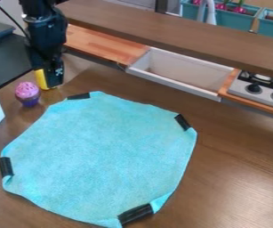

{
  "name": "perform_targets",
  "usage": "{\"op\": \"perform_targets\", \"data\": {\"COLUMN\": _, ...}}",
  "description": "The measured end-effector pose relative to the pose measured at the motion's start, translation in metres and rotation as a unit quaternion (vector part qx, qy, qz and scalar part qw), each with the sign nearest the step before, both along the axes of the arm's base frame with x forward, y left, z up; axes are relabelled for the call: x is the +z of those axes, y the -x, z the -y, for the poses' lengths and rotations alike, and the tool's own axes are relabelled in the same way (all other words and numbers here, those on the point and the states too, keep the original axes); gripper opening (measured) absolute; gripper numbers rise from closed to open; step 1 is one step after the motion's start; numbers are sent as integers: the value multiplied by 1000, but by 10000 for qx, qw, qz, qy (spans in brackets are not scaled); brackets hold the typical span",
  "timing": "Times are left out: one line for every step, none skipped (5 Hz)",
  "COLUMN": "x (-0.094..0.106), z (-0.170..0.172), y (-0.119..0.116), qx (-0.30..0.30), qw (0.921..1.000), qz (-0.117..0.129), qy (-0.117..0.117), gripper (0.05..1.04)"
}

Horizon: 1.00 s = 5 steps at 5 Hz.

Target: Put the white figure on top right of the cloth

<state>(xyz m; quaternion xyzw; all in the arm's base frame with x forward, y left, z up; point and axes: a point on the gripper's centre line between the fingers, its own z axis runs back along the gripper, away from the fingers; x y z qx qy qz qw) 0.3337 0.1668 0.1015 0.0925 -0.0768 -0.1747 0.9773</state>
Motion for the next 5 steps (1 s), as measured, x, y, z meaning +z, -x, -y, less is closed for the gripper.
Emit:
{"op": "perform_targets", "data": {"x": -10, "z": 1, "y": 0, "qx": -7, "qw": 9999, "qz": -111, "qy": 72, "gripper": 1000}}
{"op": "perform_targets", "data": {"x": -11, "z": -10, "y": 5, "qx": 109, "qw": 9998, "qz": -70, "qy": 116, "gripper": 1000}}
{"op": "perform_targets", "data": {"x": -10, "z": -32, "y": 13, "qx": 334, "qw": 9994, "qz": 36, "qy": 92, "gripper": 1000}}
{"op": "perform_targets", "data": {"x": -8, "z": -50, "y": 22, "qx": 572, "qw": 9982, "qz": 138, "qy": 100, "gripper": 999}}
{"op": "perform_targets", "data": {"x": -7, "z": -73, "y": 27, "qx": 886, "qw": 9957, "qz": 227, "qy": 172, "gripper": 1000}}
